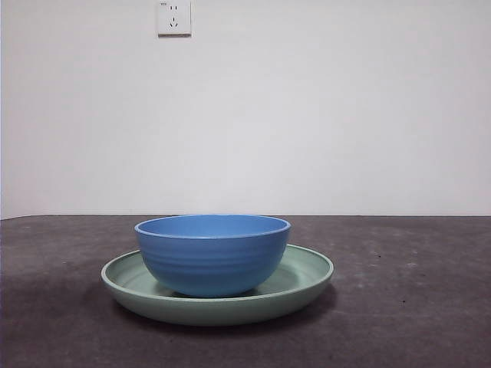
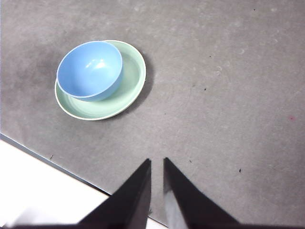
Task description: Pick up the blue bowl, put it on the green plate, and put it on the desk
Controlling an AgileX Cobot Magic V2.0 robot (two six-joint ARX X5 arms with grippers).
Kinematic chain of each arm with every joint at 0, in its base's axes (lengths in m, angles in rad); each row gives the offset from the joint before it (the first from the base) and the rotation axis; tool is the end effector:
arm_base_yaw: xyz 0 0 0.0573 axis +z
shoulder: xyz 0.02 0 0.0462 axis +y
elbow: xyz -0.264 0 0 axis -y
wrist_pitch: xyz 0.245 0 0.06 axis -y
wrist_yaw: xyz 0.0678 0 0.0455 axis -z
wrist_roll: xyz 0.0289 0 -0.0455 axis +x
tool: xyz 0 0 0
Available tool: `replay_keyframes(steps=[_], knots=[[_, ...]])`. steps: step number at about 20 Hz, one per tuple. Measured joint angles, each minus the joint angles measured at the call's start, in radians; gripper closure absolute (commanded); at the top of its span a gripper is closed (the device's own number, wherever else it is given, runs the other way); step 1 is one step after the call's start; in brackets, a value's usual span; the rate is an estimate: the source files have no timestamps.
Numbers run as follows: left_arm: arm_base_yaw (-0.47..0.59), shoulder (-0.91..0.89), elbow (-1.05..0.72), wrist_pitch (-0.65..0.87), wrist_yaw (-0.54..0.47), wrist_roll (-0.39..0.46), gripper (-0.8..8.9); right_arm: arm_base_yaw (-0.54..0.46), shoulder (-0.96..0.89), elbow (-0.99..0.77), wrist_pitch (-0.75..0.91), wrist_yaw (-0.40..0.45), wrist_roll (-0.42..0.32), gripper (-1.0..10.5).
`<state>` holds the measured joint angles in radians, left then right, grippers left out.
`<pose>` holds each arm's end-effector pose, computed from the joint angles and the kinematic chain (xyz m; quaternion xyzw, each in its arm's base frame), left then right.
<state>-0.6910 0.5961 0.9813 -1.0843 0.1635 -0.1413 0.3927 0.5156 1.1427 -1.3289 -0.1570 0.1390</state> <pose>0.0585 -0.0545 0.3374 0.0287 0.3573 -0.3650 0.8592 0.0233 0.0145 0.3638 0.0224 0.3582 0.2305 0.9044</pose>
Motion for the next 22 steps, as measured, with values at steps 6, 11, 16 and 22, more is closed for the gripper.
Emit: replay_keyframes(steps=[6, 11, 16, 22], knots=[[0.190, -0.072, -0.142, 0.173, -0.106, 0.142, 8.03, 0.000, 0.000, 0.000, 0.000, 0.000, 0.000, 9.1], [0.411, -0.261, -0.549, 0.805, -0.169, 0.340, 8.03, 0.000, 0.000, 0.000, 0.000, 0.000, 0.000, 9.1], [0.503, -0.422, -0.906, 1.284, -0.224, 0.215, 8.02, 0.000, 0.000, 0.000, 0.000, 0.000, 0.000, 9.1], [0.586, -0.513, -0.949, 1.146, -0.263, 0.105, 8.03, 0.000, 0.000, 0.000, 0.000, 0.000, 0.000, 9.1]])
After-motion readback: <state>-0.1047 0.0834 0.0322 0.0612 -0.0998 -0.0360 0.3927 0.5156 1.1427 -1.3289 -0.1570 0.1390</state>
